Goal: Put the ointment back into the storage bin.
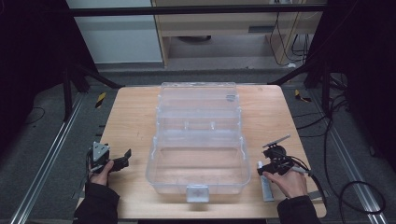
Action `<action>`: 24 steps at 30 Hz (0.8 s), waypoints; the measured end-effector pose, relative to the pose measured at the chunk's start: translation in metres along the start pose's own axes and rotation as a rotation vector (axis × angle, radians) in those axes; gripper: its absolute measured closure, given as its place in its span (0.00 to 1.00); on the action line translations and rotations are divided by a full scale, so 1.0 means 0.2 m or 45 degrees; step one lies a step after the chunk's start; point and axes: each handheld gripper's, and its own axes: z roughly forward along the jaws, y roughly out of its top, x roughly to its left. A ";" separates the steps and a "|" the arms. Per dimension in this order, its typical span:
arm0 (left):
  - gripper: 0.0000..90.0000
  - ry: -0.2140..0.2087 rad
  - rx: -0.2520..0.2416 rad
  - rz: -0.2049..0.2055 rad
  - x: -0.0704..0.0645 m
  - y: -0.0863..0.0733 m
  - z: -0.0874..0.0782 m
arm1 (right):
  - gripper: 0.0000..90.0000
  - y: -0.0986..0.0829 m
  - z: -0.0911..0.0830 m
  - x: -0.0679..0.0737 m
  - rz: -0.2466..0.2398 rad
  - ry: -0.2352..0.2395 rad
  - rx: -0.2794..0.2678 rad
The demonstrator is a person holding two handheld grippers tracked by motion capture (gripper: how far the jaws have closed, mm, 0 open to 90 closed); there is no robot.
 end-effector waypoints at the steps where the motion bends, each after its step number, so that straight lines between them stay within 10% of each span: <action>1: 0.02 0.000 0.000 0.000 0.00 0.00 0.00 | 0.59 0.00 0.00 0.00 0.000 0.001 0.002; 24: 0.02 0.000 0.000 -0.004 0.00 0.00 0.00 | 0.71 0.00 0.10 0.00 0.002 -0.017 0.090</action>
